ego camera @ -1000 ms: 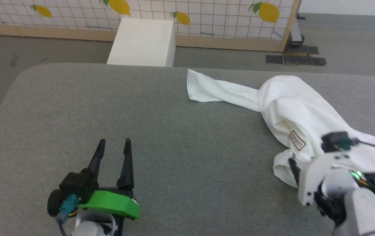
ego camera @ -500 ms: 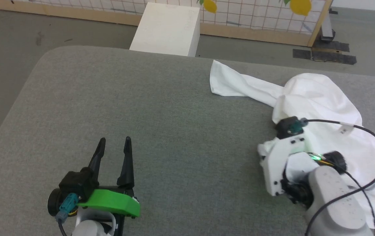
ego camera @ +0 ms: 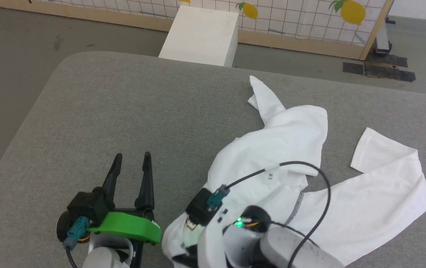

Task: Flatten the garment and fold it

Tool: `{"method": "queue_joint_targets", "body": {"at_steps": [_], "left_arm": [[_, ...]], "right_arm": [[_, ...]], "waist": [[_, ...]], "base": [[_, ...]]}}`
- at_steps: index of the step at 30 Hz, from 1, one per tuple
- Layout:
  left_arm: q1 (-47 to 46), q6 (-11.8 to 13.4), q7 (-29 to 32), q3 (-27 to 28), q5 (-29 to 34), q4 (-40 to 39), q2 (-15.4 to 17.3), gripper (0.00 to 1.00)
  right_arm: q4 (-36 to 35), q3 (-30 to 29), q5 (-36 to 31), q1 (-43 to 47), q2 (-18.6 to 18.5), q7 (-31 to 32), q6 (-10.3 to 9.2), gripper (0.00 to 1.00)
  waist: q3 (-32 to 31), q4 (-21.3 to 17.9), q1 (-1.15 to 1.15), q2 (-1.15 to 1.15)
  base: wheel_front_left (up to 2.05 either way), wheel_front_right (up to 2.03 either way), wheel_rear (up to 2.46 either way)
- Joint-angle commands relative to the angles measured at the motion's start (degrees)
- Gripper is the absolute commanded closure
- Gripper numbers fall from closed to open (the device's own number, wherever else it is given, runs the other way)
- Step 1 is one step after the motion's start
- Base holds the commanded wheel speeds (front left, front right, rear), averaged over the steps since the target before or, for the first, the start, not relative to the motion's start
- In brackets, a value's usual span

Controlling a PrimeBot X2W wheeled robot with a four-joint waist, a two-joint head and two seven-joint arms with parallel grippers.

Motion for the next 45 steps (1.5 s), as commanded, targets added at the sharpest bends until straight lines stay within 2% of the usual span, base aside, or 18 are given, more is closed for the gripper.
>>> {"method": "queue_joint_targets", "body": {"at_steps": [1, 3, 7, 10, 16, 20, 22, 27, 29, 33, 36, 39, 43, 44, 45], "left_arm": [[-0.36, 0.27, -0.27, 0.17, 0.09, -0.31, -0.16, 0.0], [-0.12, 0.23, -0.27, 0.41, 0.15, -0.34, -0.16, 0.0], [0.5, 0.25, -0.27, 1.26, 0.5, -0.27, -0.16, 0.0], [0.97, 0.4, -0.27, 2.05, 0.75, -0.43, -0.16, 0.0], [1.96, 0.24, -0.27, 2.65, 1.42, -0.24, -0.16, 0.0], [2.09, 0.07, -0.27, 2.65, 1.34, 0.41, -0.16, 0.0], [2.26, 0.25, -0.27, 2.65, 0.75, 1.7, -0.16, 0.0], [0.76, 1.45, 3.84, 2.58, -2.17, 6.45, 0.01, 0.0], [-1.05, 1.83, 9.9, 3.09, -3.97, 8.7, 0.3, 0.0], [-4.49, 2.79, 28.48, 2.09, -6.0, 12.64, 2.46, 0.0], [-5.78, 1.48, 38.64, 0.41, -8.32, 11.72, 2.76, 0.0], [-5.34, 0.59, 44.78, -1.44, -9.64, 10.9, 2.66, 0.0], [-4.03, -0.48, 49.5, -4.08, -11.3, 11.16, 1.96, 0.0], [-3.77, -0.7, 50.29, -4.81, -11.47, 11.24, 1.82, 0.21], [-2.99, -1.7, 52.3, -6.86, -13.33, 11.23, 1.19, 1.0]], "right_arm": [[0.07, -0.72, 0.18, -1.58, -1.1, -1.0, -0.08, 0.0], [0.27, -3.52, -0.34, -1.99, -1.81, -4.28, -0.08, 0.0], [1.22, -14.58, -4.28, -1.27, -2.11, -14.3, -0.08, 0.0], [1.35, -25.05, -10.01, 0.72, -2.18, -22.07, -0.08, 0.0], [-1.34, -44.48, -22.71, 8.27, -1.48, -33.22, -0.08, 0.0], [-4.59, -57.84, -28.32, 14.83, 0.09, -38.07, -0.08, 0.0], [-5.59, -62.04, -28.75, 17.5, 0.43, -38.31, -0.08, 0.0], [-5.8, -65.92, -24.94, 21.54, 0.51, -39.01, -0.08, 0.0], [-6.05, -66.25, -24.39, 22.32, 0.51, -39.04, -0.08, 0.0], [-6.42, -66.68, -23.94, 22.58, 0.52, -39.07, -0.08, 0.0], [-6.38, -66.86, -23.62, 22.14, 0.52, -39.14, -0.08, 0.0], [-6.03, -66.79, -23.41, 21.72, 0.53, -39.34, -0.08, 0.0], [-5.46, -66.62, -23.04, 21.26, 0.53, -39.84, -0.08, 0.0], [-5.32, -66.61, -22.98, 21.23, 0.53, -39.97, -0.08, 0.0], [-4.74, -66.6, -22.84, 21.11, 0.53, -40.38, -0.08, 0.0]], "waist": [[-0.09, 0.14, 0.0, 0.0], [-0.21, 0.12, 0.0, 0.0], [-0.97, -0.44, 0.0, 0.0], [-1.72, -1.42, 0.0, 0.0], [-3.04, -3.75, 0.0, 0.0], [-3.38, -5.0, 0.0, 0.0], [-3.42, -5.63, 0.0, 0.0], [-3.29, -6.86, 0.0, 0.0], [-3.18, -7.27, 0.0, 0.0], [-3.01, -8.47, 0.0, 0.0], [-2.49, -9.18, 0.0, 0.0], [-1.83, -9.76, 0.0, 0.0], [-1.11, -10.27, 0.0, 0.0], [-1.01, -10.28, 0.0, 0.0], [-0.7, -10.17, 0.0, 0.0]], "base": [[0.0, 0.0, 0.0], [0.0, 0.0, 0.0], [0.0, 0.0, 0.0], [0.0, 0.0, 0.0], [0.0, 0.0, 0.0], [0.0, 0.0, 0.0], [0.0, 0.0, 0.0], [0.0, 0.0, 0.0], [0.0, 0.0, 0.0], [0.0, 0.0, 0.0], [0.0, 0.0, 0.0], [0.0, 0.0, 0.0], [0.0, 0.0, 0.0], [0.0, 0.0, 0.0], [0.0, 0.0, 0.0]]}}
